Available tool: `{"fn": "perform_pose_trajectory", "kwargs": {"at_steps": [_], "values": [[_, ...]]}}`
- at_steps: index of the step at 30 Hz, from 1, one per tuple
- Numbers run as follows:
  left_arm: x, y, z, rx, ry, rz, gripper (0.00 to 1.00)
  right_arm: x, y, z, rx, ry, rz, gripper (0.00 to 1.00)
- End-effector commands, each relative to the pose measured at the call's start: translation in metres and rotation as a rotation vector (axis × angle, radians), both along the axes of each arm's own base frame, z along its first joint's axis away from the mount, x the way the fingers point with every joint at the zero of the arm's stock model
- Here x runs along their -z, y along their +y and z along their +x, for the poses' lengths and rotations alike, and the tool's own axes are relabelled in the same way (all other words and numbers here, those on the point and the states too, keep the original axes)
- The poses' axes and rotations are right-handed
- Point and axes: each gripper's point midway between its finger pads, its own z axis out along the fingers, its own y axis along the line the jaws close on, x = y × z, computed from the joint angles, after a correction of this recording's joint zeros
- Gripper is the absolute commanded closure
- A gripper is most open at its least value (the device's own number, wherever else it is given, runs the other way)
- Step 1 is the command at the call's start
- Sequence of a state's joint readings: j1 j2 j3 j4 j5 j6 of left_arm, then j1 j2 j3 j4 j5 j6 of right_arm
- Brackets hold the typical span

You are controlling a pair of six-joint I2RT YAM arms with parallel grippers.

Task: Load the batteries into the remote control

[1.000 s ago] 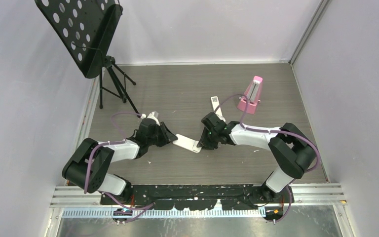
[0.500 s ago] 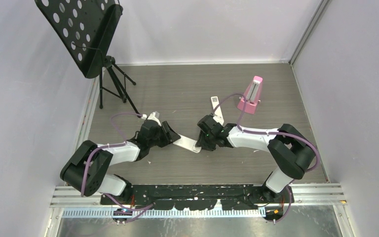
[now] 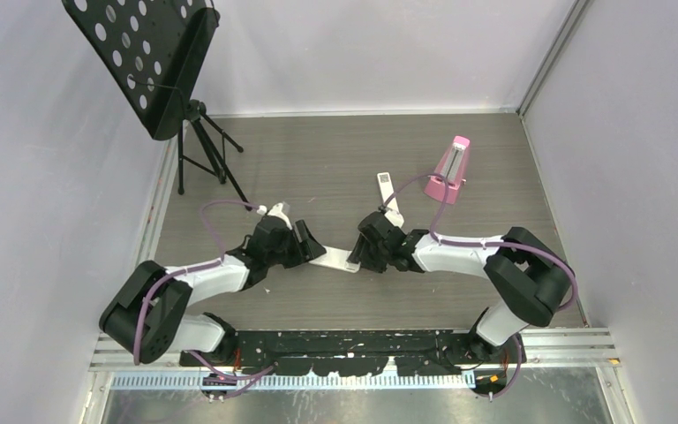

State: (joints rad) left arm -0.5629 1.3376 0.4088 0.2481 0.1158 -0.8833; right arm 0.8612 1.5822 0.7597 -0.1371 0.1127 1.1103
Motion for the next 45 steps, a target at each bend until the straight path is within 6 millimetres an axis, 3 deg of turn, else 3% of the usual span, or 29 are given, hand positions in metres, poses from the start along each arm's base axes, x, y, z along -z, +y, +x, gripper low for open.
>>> {"fn": "perform_pose_trajectory", "kwargs": {"at_steps": [1,4,10,24,29,34,45], "values": [[0.059,0.042,-0.069,0.019,0.275,0.196,0.36,0.034,-0.046,-0.034,-0.017,0.091,-0.192,0.53],[0.056,0.042,-0.07,0.002,0.267,0.173,0.36,0.028,-0.046,-0.033,-0.022,0.08,-0.185,0.56],[0.062,0.05,-0.078,-0.021,0.276,0.187,0.39,0.034,-0.051,-0.038,-0.051,0.093,-0.209,0.65],[0.062,0.046,-0.075,-0.003,0.283,0.192,0.37,0.027,-0.045,-0.023,-0.059,0.041,-0.132,0.41],[0.062,0.046,-0.074,-0.003,0.283,0.194,0.36,0.027,-0.056,-0.021,-0.006,0.041,-0.151,0.4],[0.064,0.047,-0.074,-0.004,0.287,0.202,0.36,0.034,-0.066,-0.02,0.034,0.065,-0.168,0.49],[0.06,0.039,-0.075,0.023,0.291,0.168,0.39,0.034,-0.034,-0.019,-0.075,0.057,-0.048,0.7]]}}
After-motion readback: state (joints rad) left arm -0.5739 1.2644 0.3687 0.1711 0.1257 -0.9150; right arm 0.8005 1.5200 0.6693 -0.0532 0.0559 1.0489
